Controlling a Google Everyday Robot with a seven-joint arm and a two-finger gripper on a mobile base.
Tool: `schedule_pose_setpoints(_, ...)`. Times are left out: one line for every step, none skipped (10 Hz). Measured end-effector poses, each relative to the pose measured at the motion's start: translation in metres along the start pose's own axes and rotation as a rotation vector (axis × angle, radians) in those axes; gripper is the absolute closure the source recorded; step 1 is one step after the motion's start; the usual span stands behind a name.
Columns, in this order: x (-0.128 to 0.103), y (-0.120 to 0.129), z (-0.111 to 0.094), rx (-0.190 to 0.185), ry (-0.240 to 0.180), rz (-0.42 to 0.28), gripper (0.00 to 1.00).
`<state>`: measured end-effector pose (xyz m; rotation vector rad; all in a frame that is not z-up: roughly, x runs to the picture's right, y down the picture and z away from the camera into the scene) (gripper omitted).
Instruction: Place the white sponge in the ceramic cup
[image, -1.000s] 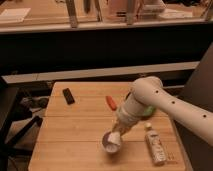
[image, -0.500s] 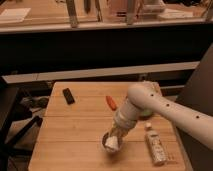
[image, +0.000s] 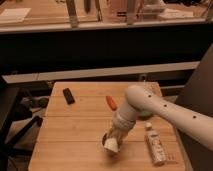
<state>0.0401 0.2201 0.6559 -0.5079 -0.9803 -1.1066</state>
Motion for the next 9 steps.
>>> schedule_pose_setpoints(0.0, 0.0, -0.001, -0.003, 0.004, 0.0, 0.2)
schedule_pose_setpoints(0.0, -0.001, -0.003, -0.007, 0.009, -0.002, 0.2)
schedule_pose_setpoints(0.001, -0.003, -0.007, -0.012, 0.021, -0.007, 0.2)
schedule_pose_setpoints(0.001, -0.005, -0.012, -0.016, 0.036, -0.011, 0.2)
schedule_pose_setpoints(0.001, -0.006, -0.018, -0.019, 0.056, -0.011, 0.2)
schedule_pose_setpoints(-0.002, -0.01, -0.028, -0.018, 0.084, -0.009, 0.2)
schedule_pose_setpoints(-0.004, -0.011, -0.034, -0.015, 0.082, -0.002, 0.2)
schedule_pose_setpoints(-0.004, -0.011, -0.035, -0.016, 0.077, -0.002, 0.2)
schedule_pose_setpoints(-0.003, -0.011, -0.032, -0.023, 0.072, -0.006, 0.2)
